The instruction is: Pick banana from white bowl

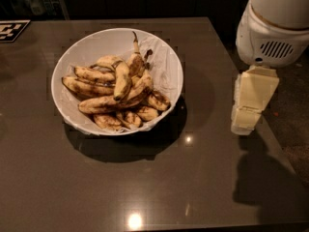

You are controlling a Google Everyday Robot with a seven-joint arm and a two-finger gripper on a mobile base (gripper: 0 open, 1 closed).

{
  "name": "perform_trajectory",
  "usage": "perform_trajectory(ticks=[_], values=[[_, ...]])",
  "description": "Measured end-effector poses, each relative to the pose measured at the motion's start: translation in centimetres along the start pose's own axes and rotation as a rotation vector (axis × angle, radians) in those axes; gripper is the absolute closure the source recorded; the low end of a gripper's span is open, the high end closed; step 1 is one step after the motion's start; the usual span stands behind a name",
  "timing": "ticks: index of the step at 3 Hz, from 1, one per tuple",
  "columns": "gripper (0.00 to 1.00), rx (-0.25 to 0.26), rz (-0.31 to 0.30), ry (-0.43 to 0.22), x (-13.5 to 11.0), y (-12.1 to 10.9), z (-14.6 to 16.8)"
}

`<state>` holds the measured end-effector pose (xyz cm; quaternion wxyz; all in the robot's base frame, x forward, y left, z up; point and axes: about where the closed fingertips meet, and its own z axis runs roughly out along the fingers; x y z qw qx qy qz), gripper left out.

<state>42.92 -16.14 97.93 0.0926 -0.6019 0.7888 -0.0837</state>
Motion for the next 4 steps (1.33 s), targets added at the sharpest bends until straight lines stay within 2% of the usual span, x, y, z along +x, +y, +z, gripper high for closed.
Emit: perform_trajectory(ticks=[1,2,3,4], values=[[0.00,0.026,0.002,-0.016,-0.3,-0.3,-0.6],[0.00,0.074,0.071,-0.029,-1.3,-0.9,-1.0],[0.00,0.101,0.176,-0.007,-3.2,-2.0,-1.7],[0.00,0.095,0.209,0.004,-5.6,-2.2,-1.8]])
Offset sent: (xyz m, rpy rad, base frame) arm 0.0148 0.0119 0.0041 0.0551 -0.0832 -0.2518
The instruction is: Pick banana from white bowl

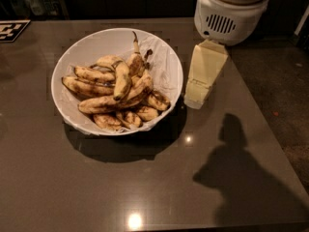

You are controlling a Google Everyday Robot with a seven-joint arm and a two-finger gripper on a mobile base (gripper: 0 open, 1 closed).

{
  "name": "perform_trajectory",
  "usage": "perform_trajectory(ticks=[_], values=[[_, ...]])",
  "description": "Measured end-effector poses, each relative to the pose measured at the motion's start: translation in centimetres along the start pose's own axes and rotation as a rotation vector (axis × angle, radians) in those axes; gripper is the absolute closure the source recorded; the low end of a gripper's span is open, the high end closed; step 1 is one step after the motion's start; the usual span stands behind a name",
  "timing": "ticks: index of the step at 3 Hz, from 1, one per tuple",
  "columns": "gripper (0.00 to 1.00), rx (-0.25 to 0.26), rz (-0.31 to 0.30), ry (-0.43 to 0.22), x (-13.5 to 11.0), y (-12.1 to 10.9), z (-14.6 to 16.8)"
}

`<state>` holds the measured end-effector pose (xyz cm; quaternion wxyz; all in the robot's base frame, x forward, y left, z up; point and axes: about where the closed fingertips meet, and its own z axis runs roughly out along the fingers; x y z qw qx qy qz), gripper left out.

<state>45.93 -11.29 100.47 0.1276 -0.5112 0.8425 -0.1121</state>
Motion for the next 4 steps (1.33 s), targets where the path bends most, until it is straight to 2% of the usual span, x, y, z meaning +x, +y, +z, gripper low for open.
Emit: perform_trajectory(ticks=[1,2,3,4], values=[[0.00,0.021,0.001,-0.030,-0.7,-0.2,-0.6],[0.00,-0.012,-0.004,-0.079,-2.2,0.2,-0.2],[0.00,-0.076,-0.045,-0.116,-4.7,2.0,-0.1],[0.00,-0.175,-0.064,-0.163,-8.1,4.9,-0.7]])
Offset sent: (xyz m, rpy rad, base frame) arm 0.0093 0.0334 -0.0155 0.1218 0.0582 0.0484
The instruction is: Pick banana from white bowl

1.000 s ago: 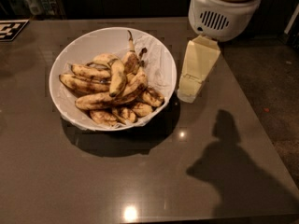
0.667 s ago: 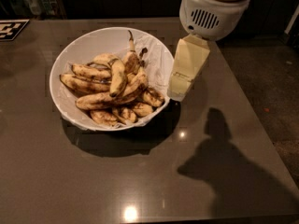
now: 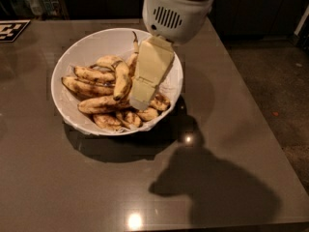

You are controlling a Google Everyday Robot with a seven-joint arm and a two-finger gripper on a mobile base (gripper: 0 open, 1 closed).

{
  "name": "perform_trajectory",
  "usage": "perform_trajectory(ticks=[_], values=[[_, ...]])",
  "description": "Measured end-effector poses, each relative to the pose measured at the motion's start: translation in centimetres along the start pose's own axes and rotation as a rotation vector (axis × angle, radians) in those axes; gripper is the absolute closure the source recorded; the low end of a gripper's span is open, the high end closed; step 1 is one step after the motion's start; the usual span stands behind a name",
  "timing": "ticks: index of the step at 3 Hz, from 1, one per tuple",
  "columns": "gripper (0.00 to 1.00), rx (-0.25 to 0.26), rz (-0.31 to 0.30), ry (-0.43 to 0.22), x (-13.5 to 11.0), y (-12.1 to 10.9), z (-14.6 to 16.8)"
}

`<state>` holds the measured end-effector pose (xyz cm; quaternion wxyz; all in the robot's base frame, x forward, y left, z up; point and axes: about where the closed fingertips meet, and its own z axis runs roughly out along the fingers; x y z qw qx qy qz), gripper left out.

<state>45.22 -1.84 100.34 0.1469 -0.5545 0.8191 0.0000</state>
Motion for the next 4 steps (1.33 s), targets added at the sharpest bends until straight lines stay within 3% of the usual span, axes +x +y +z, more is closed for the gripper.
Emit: perform_trajectory(ticks=[1,2,4], values=[[0.00,-0.047,-0.019,-0.016,-3.2,3.0,-0.4],[0.00,-0.021,-0.011,-0.042,-3.9,3.1,-1.0],[0.00,0.089,0.132,-0.017,-8.1,-0.5,-0.5]])
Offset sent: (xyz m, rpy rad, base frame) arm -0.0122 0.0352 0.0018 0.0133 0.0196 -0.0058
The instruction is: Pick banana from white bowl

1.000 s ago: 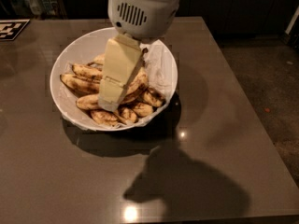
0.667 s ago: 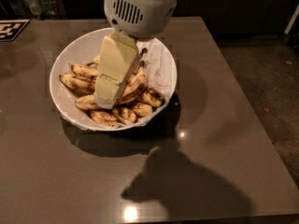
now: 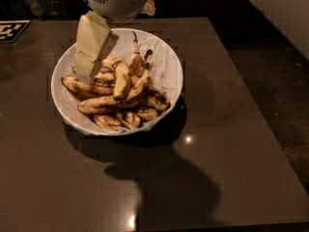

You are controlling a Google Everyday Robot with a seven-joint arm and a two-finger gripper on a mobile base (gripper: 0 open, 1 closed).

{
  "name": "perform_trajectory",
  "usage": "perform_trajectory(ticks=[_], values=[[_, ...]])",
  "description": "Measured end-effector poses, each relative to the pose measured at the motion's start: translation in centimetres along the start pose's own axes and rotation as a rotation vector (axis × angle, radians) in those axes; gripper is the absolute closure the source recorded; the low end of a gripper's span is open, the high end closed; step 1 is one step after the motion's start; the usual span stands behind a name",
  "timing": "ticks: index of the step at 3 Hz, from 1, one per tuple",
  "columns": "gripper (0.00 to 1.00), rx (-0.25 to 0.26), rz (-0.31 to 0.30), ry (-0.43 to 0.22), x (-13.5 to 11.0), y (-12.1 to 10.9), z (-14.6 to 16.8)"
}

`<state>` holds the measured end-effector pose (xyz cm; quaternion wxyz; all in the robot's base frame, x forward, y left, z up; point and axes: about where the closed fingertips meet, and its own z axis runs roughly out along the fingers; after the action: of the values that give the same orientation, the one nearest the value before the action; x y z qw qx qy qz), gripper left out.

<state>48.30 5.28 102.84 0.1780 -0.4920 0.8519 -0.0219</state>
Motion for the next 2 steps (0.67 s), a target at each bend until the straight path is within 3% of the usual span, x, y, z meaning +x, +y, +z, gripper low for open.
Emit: perform_trajectory(ticks=[1,2], values=[[0.00,-0.003,0.052,0.017,-2.1,-0.9,1.6],[0.07,-0.035,0.066,0.029,-3.6,-0.6,3.3]])
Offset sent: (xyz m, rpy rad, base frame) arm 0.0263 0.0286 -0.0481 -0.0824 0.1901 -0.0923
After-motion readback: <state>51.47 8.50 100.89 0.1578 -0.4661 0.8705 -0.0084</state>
